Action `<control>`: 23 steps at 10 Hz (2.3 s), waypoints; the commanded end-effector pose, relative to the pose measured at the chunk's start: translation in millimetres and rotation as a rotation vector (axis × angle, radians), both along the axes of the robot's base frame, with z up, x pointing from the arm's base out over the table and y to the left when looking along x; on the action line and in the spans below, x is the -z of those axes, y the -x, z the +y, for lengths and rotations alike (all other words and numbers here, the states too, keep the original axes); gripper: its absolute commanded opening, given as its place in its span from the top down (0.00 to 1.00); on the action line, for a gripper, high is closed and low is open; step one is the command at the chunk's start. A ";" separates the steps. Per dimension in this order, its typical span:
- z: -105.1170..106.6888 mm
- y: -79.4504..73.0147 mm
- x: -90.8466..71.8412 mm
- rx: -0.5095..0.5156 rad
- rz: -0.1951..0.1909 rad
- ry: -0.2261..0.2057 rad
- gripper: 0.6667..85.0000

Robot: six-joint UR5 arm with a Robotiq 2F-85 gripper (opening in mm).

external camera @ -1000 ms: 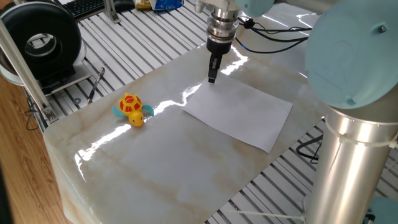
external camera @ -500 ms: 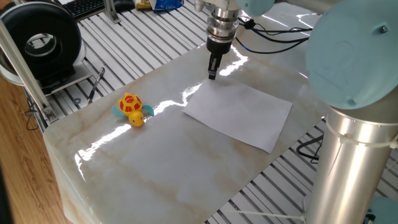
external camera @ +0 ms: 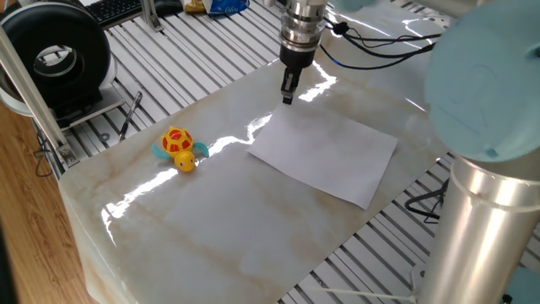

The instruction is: Flip over and spread out the paper that is laid flat on the table

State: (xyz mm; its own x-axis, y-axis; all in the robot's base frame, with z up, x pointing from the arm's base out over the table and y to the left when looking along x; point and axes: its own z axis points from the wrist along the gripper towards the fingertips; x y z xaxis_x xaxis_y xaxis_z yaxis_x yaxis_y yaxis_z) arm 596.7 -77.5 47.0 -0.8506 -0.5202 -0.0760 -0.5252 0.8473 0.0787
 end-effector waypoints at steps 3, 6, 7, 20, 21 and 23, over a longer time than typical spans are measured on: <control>13.0 -9.4 -22.2 0.114 -0.055 -0.026 1.00; -1.0 15.8 -51.6 0.122 -0.013 0.043 1.00; 6.0 29.1 -71.9 0.126 0.007 0.041 1.00; 9.3 48.6 -165.9 0.120 -0.010 0.069 1.00; 9.7 47.4 -165.9 0.122 -0.015 0.067 1.00; 9.4 43.1 -170.4 0.094 0.002 0.105 1.00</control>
State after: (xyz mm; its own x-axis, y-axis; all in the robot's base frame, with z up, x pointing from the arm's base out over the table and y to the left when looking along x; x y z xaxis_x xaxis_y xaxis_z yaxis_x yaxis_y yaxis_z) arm 550.4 -74.0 206.3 -0.9008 -0.4333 -0.0280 -0.4333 0.9012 -0.0070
